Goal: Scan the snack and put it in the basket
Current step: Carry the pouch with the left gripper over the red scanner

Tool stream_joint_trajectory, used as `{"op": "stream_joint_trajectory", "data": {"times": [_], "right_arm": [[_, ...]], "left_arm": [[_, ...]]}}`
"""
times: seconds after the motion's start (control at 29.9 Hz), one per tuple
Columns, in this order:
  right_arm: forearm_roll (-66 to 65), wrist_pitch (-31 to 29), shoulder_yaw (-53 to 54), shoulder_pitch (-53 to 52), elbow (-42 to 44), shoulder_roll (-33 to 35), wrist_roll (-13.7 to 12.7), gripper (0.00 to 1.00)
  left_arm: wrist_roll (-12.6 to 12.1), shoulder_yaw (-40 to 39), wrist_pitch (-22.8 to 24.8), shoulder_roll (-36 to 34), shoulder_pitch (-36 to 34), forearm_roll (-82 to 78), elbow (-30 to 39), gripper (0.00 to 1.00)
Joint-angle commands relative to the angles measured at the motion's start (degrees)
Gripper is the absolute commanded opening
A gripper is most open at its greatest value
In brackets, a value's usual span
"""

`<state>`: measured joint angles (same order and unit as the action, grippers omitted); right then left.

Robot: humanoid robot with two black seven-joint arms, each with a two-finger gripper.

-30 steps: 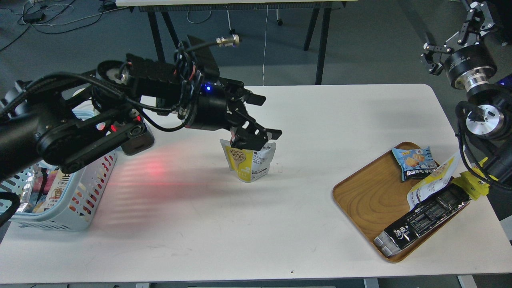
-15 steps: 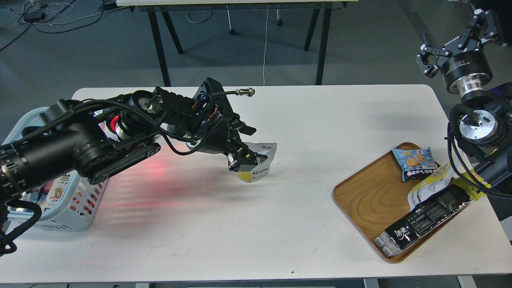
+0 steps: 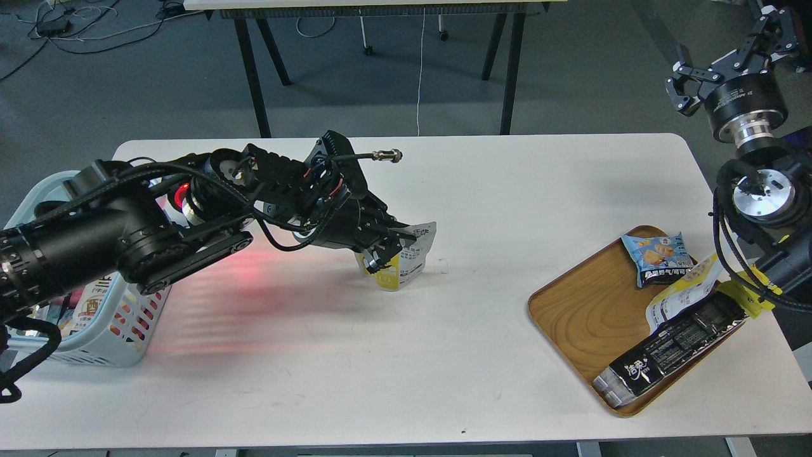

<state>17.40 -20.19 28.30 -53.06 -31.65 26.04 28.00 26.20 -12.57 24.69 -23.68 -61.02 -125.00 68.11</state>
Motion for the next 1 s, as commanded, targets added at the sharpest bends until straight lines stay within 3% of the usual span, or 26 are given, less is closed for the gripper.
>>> {"op": "stream_joint_trajectory", "data": {"times": [0.0,0.23,0.47,0.7,0.97], "right_arm": [[0.0,-0.1,0.0,-0.2,0.0,0.1,0.0,0.99],[-0.2,-0.4,0.2,-1.3,0.3,0.6,0.0,0.99],[-0.2,-0.5,0.2,-2.3,0.3,1.5,0.0,0.99],[-0.3,-0.7,0.2,-2.2,0.2,1.4,0.0,0.99],[-0.3,-0.7,0.2,-2.4,0.1,1.3,0.0,0.99]], "left_arm": [[0.0,0.0,0.0,-0.2,0.4,0.0,0.1,0.00],[1.7,-0.7,0.3,-3.4,0.5,0.0,3.8,0.00],[1.8,-3.6,0.7,-15.6,0.5,0.0,11.5,0.00],[1.8,-3.6,0.3,-24.2,0.6,0.0,10.8,0.00],[1.8,-3.0,0.0,-28.7,0.6,0.0,9.0,0.00]]}}
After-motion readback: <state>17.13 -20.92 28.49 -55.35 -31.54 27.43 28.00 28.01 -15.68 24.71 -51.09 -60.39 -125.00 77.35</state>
